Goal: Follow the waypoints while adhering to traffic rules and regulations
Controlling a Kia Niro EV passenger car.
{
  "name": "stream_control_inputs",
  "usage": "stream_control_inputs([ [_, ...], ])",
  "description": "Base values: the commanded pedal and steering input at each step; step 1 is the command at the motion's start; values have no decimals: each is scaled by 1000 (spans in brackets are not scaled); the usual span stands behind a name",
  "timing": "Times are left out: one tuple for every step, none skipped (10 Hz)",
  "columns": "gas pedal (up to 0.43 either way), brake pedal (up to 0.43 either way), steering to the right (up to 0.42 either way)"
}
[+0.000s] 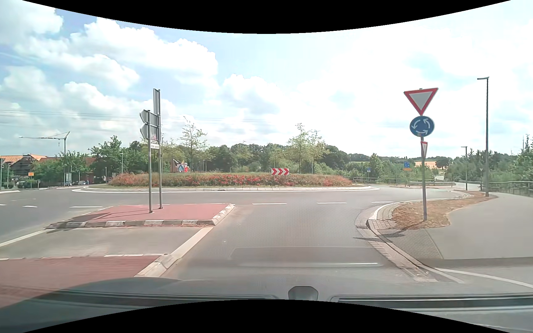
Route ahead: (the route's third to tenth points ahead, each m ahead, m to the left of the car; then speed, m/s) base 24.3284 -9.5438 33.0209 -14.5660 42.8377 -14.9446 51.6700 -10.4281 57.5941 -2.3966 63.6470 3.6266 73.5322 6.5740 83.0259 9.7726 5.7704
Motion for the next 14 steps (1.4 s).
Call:
stream_control_inputs([
  [79,0,27],
  [79,0,30],
  [79,0,34],
  [79,0,43],
  [79,0,53],
  [79,0,60],
  [110,0,72],
  [118,0,87],
  [118,0,98],
  [118,0,111],
  [130,0,125],
  [130,0,135],
  [130,0,153],
  [130,0,169],
])
